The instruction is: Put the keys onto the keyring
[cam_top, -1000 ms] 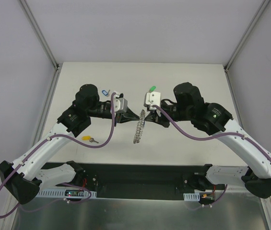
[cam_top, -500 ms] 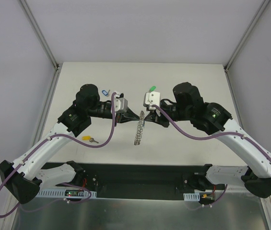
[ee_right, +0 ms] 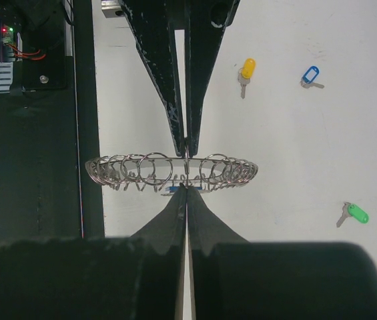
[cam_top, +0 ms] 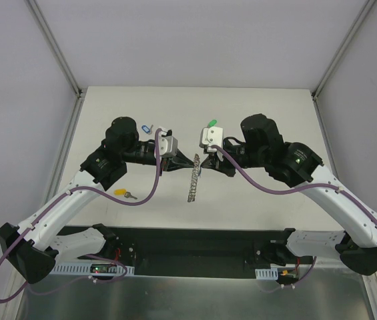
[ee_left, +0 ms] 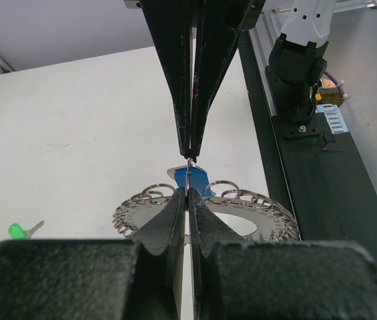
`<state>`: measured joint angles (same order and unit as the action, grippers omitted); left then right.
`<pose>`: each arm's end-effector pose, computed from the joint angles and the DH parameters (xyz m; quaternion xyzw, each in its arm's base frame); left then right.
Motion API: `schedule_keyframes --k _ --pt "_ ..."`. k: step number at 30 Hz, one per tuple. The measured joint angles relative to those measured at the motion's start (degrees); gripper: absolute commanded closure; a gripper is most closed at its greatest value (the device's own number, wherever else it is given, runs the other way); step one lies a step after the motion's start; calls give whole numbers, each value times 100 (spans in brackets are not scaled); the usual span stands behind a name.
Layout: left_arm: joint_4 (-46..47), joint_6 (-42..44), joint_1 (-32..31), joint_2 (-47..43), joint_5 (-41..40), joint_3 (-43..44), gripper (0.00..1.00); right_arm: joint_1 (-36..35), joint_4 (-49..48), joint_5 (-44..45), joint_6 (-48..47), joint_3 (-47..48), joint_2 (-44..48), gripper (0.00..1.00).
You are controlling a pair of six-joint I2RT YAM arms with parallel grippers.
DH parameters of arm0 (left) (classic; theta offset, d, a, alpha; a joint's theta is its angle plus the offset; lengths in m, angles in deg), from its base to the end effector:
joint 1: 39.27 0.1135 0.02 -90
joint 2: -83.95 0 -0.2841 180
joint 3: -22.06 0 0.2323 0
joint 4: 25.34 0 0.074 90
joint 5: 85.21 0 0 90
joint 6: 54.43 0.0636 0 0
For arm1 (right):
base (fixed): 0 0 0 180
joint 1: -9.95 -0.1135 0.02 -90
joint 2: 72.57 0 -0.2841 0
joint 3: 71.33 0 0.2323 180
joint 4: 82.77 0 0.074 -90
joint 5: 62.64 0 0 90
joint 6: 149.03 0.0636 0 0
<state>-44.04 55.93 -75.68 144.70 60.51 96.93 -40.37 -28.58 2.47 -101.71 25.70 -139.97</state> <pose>0.1426 -0.1705 0.4093 0.5877 0.4208 -0.4237 0.5459 0.1279 0.1960 0.4359 -0.6761 0.4810 0.2161 0.5146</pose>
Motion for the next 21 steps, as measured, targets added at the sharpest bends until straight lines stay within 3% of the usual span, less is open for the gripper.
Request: schedule_keyframes --k 21 --pt "-2 -35 9 81 81 0 100 22 -24 0 138 0 -48 99"
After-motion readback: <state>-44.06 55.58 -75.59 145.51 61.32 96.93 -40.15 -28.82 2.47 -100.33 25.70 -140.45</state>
